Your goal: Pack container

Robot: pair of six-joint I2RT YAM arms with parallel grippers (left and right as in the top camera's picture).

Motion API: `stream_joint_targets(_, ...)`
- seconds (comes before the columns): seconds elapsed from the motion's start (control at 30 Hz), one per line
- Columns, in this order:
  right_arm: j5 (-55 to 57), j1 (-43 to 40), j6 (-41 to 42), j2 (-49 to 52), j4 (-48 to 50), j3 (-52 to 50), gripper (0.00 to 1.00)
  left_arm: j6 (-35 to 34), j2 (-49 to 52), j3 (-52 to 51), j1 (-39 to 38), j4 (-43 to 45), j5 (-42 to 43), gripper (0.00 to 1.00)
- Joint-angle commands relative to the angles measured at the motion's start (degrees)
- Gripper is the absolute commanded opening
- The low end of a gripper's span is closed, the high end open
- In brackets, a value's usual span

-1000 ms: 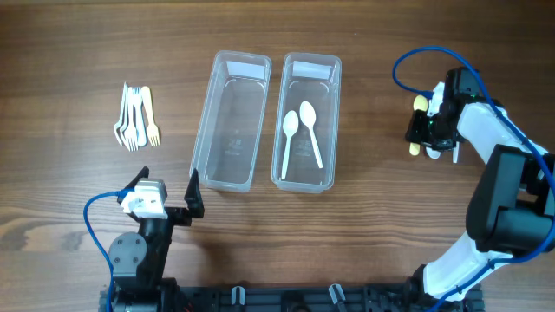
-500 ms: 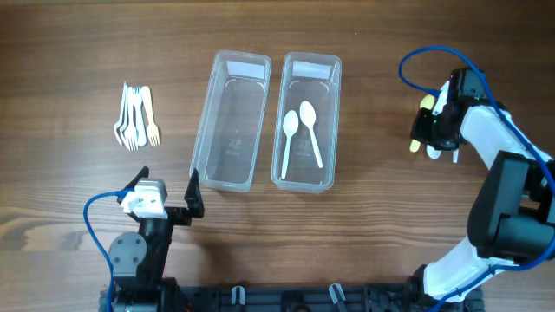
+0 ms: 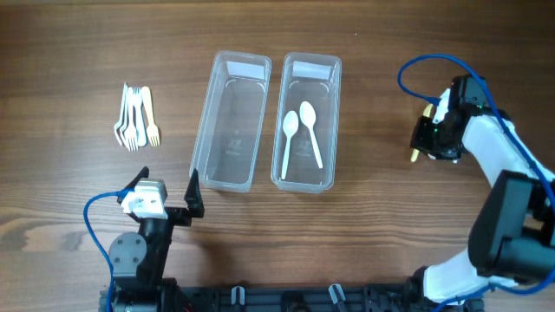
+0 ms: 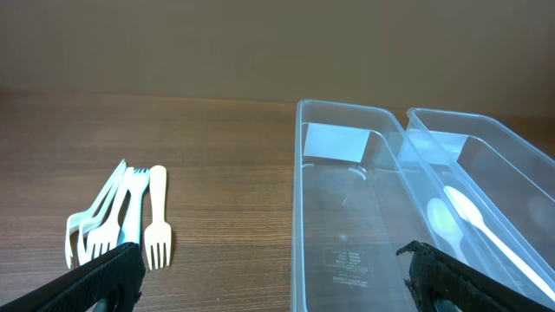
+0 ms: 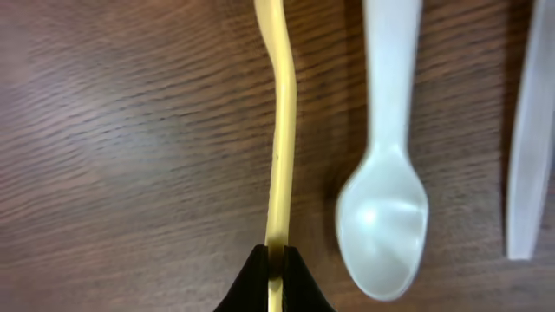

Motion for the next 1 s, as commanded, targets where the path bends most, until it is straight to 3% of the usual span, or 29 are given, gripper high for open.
stream_joint_targets(0.0, -1.2, 0.4, -0.8, -4.9, -0.5, -0.2, 0.04, 1.1, -0.4, -0.4, 0.3, 0.2, 0.7, 1.0)
stream_joint_targets(0.23, -1.2, 0.4, -0.7, -6.1, -1.3, -0.5, 0.04, 1.1, -0.4, -0.4, 0.3, 0.2, 0.7, 1.0)
stream_joint_targets(0.27, -1.2, 0.4, -0.7, -6.1, -1.5, -0.7, 0.07, 1.1, -0.4, -0.4, 0.3, 0.2, 0.7, 1.0)
stream_joint_targets(0.33, -1.2, 0.4, -0.6, -6.0, -1.6, -1.4, 0.31, 1.1, -0.4, -0.4, 0.3, 0.2, 0.7, 1.0)
stream_joint_targets(0.37, -1.2, 0.4, -0.5, -6.0, -1.9, -2.1, 0.34, 1.1, -0.4, -0.4, 0.3, 0.2, 0.7, 1.0)
stream_joint_targets(0.63, -1.2, 0.4, 2.3, -6.0, 3.7, -11.1, 0.36, 1.1, -0.4, -0.4, 0.3, 0.2, 0.7, 1.0)
stream_joint_targets(0.97, -1.2, 0.3, 3.8, -5.8, 8.8, -12.8, 0.36, 1.1, -0.4, -0.4, 0.3, 0.2, 0.7, 1.0)
